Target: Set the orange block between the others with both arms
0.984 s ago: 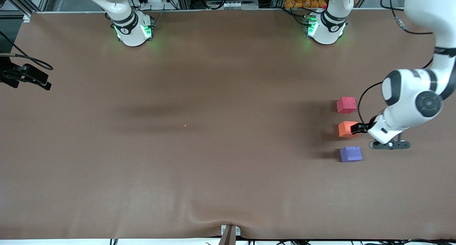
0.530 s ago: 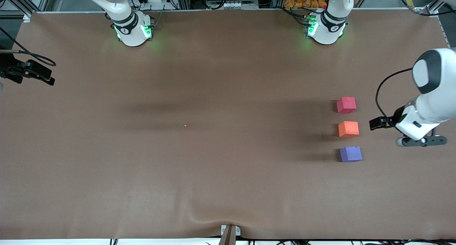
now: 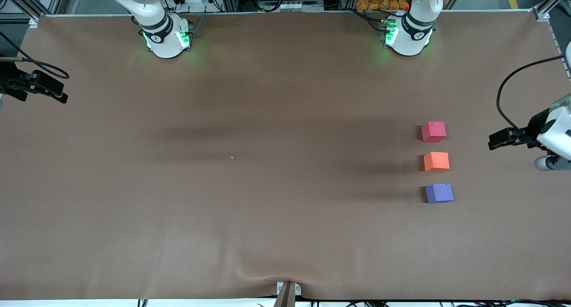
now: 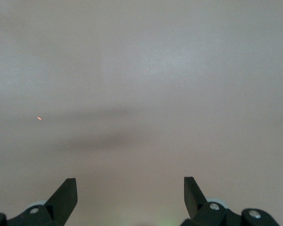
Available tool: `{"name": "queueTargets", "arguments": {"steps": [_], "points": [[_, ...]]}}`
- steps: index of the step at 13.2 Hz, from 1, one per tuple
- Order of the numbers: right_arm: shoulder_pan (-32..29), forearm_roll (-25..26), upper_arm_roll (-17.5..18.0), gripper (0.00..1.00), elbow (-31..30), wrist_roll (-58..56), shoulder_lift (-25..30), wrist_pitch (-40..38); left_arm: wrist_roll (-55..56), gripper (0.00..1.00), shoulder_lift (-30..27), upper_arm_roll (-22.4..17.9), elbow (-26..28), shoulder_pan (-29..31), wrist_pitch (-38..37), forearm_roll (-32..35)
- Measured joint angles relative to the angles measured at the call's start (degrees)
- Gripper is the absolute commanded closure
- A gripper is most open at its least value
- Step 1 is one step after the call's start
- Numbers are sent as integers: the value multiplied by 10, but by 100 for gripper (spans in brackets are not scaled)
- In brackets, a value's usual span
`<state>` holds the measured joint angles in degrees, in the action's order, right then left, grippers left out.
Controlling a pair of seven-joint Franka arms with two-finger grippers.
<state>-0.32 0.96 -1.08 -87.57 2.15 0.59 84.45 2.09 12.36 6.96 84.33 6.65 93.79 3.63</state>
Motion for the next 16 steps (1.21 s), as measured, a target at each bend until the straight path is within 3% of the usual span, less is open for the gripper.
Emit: {"name": "queueTargets", "arguments": {"steps": [4,9,13,16], "points": [[0,0,0,0,0,0,0,0,0,0,-31,3,-33,-1,-46,-34],[0,0,0,0,0,0,3,-6,3,0,-80,31,-24,-6,-86,-35],[0,0,0,0,0,0,3,-8,4,0,-143,-19,61,-70,-72,-35],[0,0,0,0,0,-1,3,-8,4,0,-187,-29,113,-76,-66,-35]]}}
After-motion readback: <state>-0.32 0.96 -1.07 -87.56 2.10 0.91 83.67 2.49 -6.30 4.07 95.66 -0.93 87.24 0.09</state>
